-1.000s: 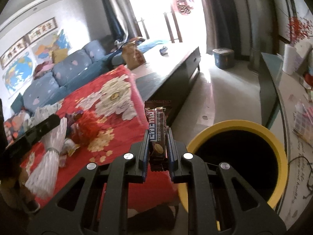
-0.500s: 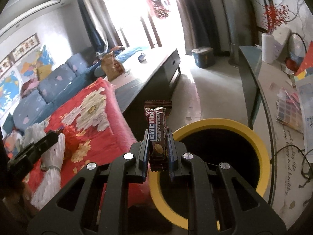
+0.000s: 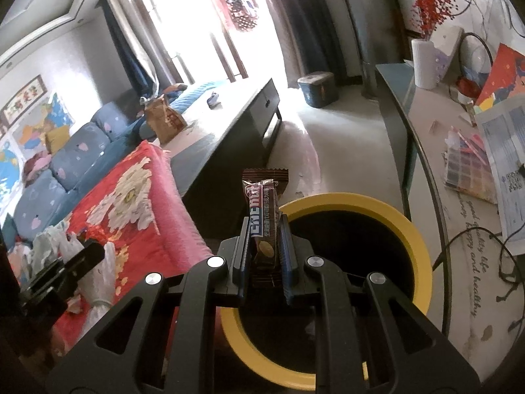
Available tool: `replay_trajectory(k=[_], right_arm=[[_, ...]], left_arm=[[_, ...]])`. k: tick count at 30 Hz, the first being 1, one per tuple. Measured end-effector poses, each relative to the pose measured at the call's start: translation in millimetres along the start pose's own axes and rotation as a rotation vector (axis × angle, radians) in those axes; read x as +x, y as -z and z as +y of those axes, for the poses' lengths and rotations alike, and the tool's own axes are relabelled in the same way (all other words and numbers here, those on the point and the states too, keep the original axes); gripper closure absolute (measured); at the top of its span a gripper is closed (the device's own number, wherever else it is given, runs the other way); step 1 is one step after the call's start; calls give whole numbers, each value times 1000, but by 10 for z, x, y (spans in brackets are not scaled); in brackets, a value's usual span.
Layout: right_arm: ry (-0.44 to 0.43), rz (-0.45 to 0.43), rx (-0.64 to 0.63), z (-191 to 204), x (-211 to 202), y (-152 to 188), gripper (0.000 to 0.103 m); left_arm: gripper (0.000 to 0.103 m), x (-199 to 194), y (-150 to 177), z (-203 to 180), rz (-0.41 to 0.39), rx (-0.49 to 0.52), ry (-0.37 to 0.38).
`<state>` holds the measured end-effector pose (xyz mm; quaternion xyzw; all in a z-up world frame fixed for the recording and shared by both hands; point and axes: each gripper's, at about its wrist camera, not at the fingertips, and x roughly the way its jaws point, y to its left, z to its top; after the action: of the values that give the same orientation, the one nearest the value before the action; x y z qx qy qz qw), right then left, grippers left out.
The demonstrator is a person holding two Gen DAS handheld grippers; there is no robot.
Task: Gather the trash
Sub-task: 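Carry the white bundle and chocolate bar over the trash bin, then open both tools over the bin, dropping the bundle and chocolate bar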
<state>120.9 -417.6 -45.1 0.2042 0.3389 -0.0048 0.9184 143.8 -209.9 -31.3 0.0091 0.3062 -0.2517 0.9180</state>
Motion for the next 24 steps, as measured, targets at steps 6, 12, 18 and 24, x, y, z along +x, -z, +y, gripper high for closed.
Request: replay_trajectory(k=[6,12,18,24], right_arm=[[12,21,28,-145,53,-16,92],[30,35,70,-335,92,-4,92],[48,56,108,-525,151,10,92],[40,92,126,-625,241,71,91]], left_arm=[[91,195,12,-173,28,58,7],[91,423,37,-346,55,92,18],[91,693,107,-472,86,113,30],[91,965,199,-506,133,112,41]])
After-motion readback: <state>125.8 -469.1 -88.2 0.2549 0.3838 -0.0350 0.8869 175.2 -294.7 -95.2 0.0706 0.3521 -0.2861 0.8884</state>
